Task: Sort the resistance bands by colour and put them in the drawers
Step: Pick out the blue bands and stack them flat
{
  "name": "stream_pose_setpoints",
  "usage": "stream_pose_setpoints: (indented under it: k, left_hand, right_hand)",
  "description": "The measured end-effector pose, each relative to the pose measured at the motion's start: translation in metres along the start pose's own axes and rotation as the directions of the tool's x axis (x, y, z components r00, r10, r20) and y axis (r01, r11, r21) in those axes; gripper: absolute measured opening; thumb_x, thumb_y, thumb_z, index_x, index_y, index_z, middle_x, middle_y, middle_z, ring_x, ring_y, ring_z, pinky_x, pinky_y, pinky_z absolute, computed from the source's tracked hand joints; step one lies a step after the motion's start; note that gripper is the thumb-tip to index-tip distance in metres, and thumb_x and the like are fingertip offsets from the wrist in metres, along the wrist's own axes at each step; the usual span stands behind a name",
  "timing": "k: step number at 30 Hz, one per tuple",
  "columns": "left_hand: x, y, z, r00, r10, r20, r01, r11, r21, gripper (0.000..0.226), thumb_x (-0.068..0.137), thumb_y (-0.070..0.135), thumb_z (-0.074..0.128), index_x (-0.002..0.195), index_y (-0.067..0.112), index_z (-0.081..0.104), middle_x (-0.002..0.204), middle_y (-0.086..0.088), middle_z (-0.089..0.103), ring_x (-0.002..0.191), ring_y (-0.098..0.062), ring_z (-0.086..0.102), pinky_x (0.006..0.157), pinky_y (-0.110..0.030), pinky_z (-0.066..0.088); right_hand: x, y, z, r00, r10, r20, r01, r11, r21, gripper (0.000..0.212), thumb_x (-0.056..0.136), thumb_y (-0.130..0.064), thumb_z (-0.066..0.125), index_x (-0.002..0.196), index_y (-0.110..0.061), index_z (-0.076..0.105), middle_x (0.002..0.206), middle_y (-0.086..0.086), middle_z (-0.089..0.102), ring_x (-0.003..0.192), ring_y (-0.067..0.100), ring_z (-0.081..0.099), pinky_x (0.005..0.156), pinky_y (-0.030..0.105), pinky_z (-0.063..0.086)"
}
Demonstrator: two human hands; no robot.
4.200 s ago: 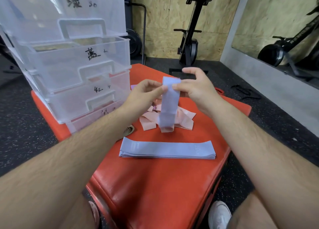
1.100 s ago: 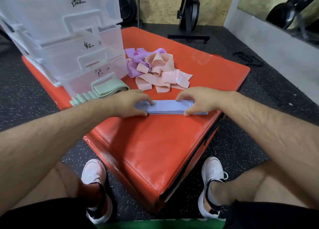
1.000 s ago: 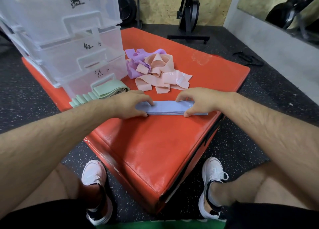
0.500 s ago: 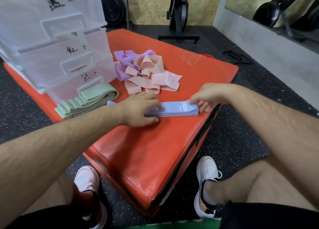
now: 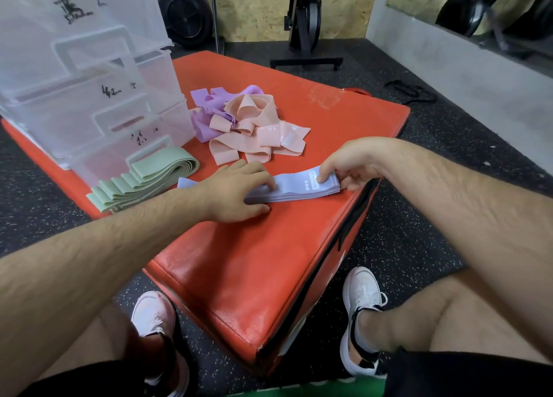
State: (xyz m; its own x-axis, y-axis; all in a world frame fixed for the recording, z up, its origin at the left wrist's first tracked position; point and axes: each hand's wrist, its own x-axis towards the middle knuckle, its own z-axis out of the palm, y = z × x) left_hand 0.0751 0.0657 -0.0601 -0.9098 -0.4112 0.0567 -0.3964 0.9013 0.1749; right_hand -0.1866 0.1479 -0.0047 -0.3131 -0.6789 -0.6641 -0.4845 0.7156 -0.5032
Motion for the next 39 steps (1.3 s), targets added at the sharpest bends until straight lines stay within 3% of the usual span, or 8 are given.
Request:
stream_pose_setpoints:
  k: [9, 16, 23, 25, 28, 32, 36, 39]
  left_hand:
    - [0.034, 0.029, 0.005, 0.996, 0.086, 0.008, -0.085, 0.996, -0.026, 0.049, 0.082, 0.055, 0.058, 0.126, 0.033, 0.054, 0.124, 0.010, 0.050, 0.106, -0.018, 0.046, 0.094, -0.043, 0.043]
    - [0.050, 0.043, 0.004, 0.987, 0.161, -0.014, -0.162, 0.982, -0.093, 0.042, 0.085, 0.037, 0.069, 0.120, 0.015, 0.059, 0.113, -0.001, 0.058, 0.100, -0.021, 0.052, 0.093, -0.033, 0.041]
    - [0.019, 0.009, -0.035, 0.999, 0.047, -0.025, -0.047, 0.999, 0.026, 0.036, 0.080, 0.050, 0.068, 0.105, 0.024, 0.068, 0.107, 0.004, 0.056, 0.100, -0.020, 0.049, 0.089, -0.032, 0.038]
    - [0.004, -0.006, -0.045, 0.999, -0.034, 0.014, 0.033, 0.999, 0.038, 0.051, 0.070, 0.065, 0.055, 0.101, 0.027, 0.070, 0.102, 0.008, 0.058, 0.101, -0.019, 0.050, 0.092, -0.035, 0.039]
    - [-0.017, -0.025, -0.040, 0.989, -0.082, 0.126, 0.087, 0.996, -0.034, 0.059, 0.068, 0.068, 0.057, 0.107, 0.026, 0.069, 0.103, 0.007, 0.059, 0.096, -0.017, 0.053, 0.092, -0.037, 0.045]
    - [-0.026, -0.027, -0.032, 0.988, -0.135, 0.077, 0.149, 0.963, -0.224, 0.045, 0.080, 0.033, 0.080, 0.119, 0.021, 0.062, 0.107, 0.010, 0.062, 0.091, -0.012, 0.056, 0.077, -0.010, 0.042]
    - [-0.029, -0.030, -0.030, 0.979, -0.193, 0.072, 0.205, 0.881, -0.426, 0.070, 0.078, 0.032, 0.082, 0.134, 0.028, 0.042, 0.111, 0.011, 0.065, 0.098, -0.012, 0.061, 0.087, -0.024, 0.049]
    - [-0.033, -0.027, -0.033, 0.982, -0.188, -0.002, 0.166, 0.871, -0.462, 0.082, 0.075, 0.035, 0.084, 0.141, 0.038, 0.035, 0.110, 0.016, 0.054, 0.094, -0.006, 0.060, 0.082, -0.017, 0.050]
  right_hand:
    - [-0.028, 0.011, -0.053, 0.995, -0.080, -0.055, 0.083, 0.995, 0.063, 0.024, 0.082, -0.011, 0.078, 0.102, -0.006, 0.064, 0.068, 0.002, 0.060, 0.053, 0.011, 0.052, 0.059, 0.023, 0.044]
    - [-0.036, 0.002, -0.053, 0.985, -0.160, 0.058, 0.149, 0.976, 0.158, 0.011, 0.086, -0.010, 0.073, 0.095, -0.009, 0.069, 0.087, 0.008, 0.068, 0.064, 0.013, 0.065, 0.059, 0.022, 0.056]
    - [-0.029, -0.051, -0.009, 0.972, -0.230, 0.052, 0.226, 0.971, 0.075, 0.018, 0.081, -0.009, 0.080, 0.096, -0.006, 0.071, 0.085, 0.008, 0.071, 0.070, 0.015, 0.068, 0.065, 0.026, 0.060]
    - [-0.028, -0.061, 0.003, 0.969, -0.237, 0.075, 0.233, 0.971, 0.060, 0.013, 0.081, -0.008, 0.079, 0.091, -0.007, 0.071, 0.083, 0.008, 0.066, 0.072, 0.016, 0.062, 0.071, 0.025, 0.060]
    - [-0.029, -0.074, 0.018, 0.963, -0.254, 0.086, 0.251, 0.967, 0.044, 0.009, 0.083, -0.009, 0.078, 0.084, -0.010, 0.069, 0.080, 0.005, 0.050, 0.075, 0.017, 0.047, 0.073, 0.024, 0.059]
    - [-0.032, -0.090, 0.043, 0.962, -0.261, 0.081, 0.264, 0.964, -0.033, 0.008, 0.086, -0.010, 0.074, 0.091, -0.008, 0.068, 0.073, 0.003, 0.060, 0.060, 0.013, 0.059, 0.064, 0.021, 0.061]
    - [-0.028, -0.101, 0.072, 0.956, -0.285, 0.063, 0.290, 0.953, -0.087, 0.014, 0.088, -0.009, 0.072, 0.080, -0.009, 0.060, 0.070, 0.003, 0.059, 0.060, 0.011, 0.060, 0.059, 0.018, 0.057]
    - [-0.026, -0.106, 0.084, 0.941, -0.337, 0.010, 0.336, 0.935, -0.114, 0.018, 0.086, -0.015, 0.075, 0.078, -0.009, 0.060, 0.066, 0.003, 0.056, 0.053, 0.012, 0.059, 0.052, 0.019, 0.056]
